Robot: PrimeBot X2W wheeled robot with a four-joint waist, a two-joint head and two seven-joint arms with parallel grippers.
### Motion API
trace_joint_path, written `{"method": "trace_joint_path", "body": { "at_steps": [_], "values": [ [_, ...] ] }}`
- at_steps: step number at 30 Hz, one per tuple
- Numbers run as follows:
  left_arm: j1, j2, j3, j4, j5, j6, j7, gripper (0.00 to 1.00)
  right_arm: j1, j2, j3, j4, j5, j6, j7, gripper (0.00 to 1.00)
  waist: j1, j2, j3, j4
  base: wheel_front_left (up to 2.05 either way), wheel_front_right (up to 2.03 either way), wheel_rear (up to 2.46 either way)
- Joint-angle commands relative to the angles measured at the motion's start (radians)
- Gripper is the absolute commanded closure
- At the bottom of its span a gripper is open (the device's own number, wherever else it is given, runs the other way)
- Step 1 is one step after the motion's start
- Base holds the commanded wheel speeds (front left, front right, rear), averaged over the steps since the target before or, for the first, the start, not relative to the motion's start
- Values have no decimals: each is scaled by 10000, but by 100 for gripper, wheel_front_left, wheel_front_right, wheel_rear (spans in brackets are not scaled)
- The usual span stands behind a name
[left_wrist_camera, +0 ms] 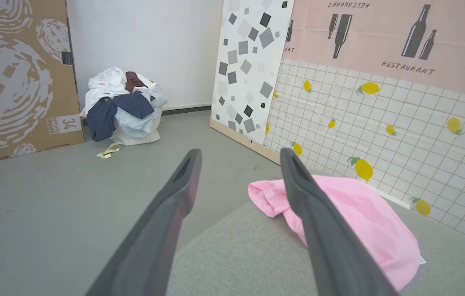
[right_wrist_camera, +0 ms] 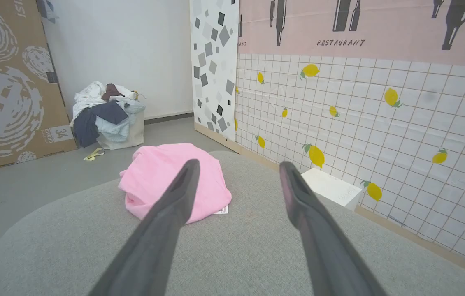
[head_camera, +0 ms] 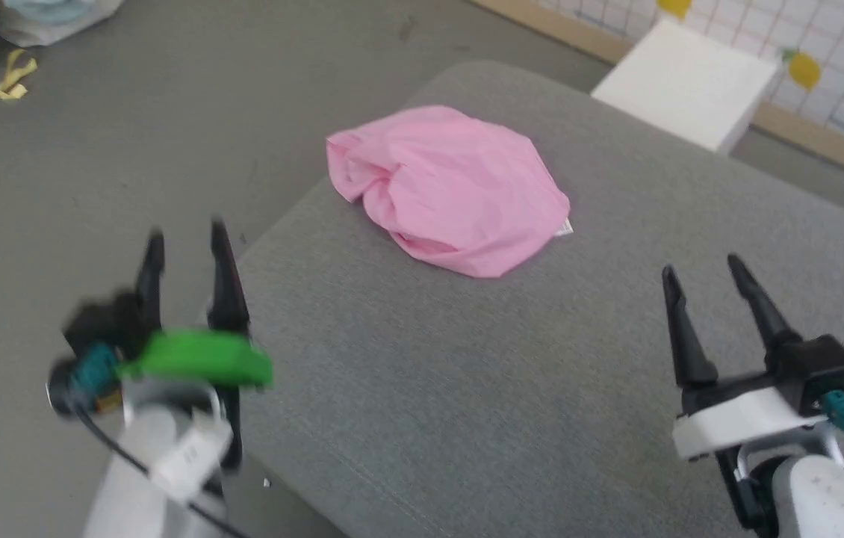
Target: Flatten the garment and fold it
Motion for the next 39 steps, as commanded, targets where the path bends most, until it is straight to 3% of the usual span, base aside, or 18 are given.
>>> {"method": "trace_joint_path", "body": {
  "at_steps": [1,4,8,15,18,23,29,32,33,34,35,39],
  "values": [
    [-621,41,111,-9,-255,-140,147,0,-226,-14,-70,-140,-141,-15,60,0,0,0,1537,-1202,0,0,0],
    [-2516,484,378,462,-864,-572,1108,0,-615,-14,-263,-545,-456,-15,197,0,0,0,2752,-2036,0,0,0],
    [-3878,1023,601,1015,-1350,-811,2389,0,-954,-14,-320,-779,-551,-15,195,0,0,0,3655,-2800,0,0,0],
    [-5762,1869,948,2093,-2455,-889,5532,0,-1601,-14,-382,-742,-394,-15,-92,0,0,0,4732,-3990,0,0,0],
    [-6093,2155,1142,2540,-2869,-545,6982,0,-1767,-14,-336,-604,-254,-15,-232,0,0,0,4984,-4413,0,0,0],
    [-5881,2522,1370,2936,-3287,507,9407,0,-1894,-14,-315,-326,-25,-15,-458,0,0,0,5217,-5034,0,0,0],
    [-4770,2745,1494,2764,-3463,1859,11624,0,-1992,-14,-355,-71,108,-15,-656,0,0,0,5258,-5375,0,0,0],
    [-4244,2757,1473,2305,-3513,2250,12300,0,-2014,-14,-372,34,170,-15,-712,0,0,0,5184,-5401,0,0,0],
    [-4084,2782,1466,2088,-3500,2330,12412,57,-2019,-14,-388,67,191,-15,-728,0,0,0,5138,-5383,0,0,0],
    [-3970,2829,1440,1914,-3450,2353,12435,82,-2026,-14,-398,94,206,-15,-740,0,0,0,5088,-5358,0,0,0],
    [-3853,2893,1400,1686,-3387,2323,12414,100,-2026,-14,-403,121,217,-15,-752,0,0,0,5018,-5324,0,0,0],
    [-3771,3318,1368,981,-2805,1796,10983,100,-2009,-14,-442,240,196,-15,-789,0,0,0,4582,-5187,0,0,0]
  ]
}}
